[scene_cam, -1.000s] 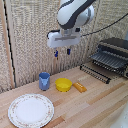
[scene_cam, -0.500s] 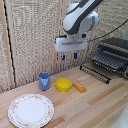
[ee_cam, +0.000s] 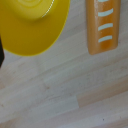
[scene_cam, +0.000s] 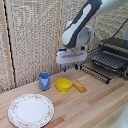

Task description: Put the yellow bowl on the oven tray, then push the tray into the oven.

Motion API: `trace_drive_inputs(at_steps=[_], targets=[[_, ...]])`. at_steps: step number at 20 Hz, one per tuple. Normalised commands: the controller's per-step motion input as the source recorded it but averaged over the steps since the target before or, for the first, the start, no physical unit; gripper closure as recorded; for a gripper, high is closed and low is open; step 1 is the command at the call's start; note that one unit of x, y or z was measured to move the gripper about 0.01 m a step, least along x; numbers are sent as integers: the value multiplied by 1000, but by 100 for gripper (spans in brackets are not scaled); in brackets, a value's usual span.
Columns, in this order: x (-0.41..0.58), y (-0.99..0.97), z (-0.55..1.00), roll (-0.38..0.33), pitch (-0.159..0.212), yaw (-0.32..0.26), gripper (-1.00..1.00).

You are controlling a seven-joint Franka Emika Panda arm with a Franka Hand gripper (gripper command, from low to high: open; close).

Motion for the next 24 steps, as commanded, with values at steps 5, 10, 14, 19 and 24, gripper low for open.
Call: trace_drive_inputs(at_steps=[5, 10, 14, 19, 24], targets=[[0, -61, -434, -41, 0, 13, -100], [71, 69, -359, -72, -7, 52, -100], [44, 259, -216, -94, -1, 33, 100], [0, 333, -51, -108, 0, 30, 100], [14, 310, -11, -107, 17, 19, 100]])
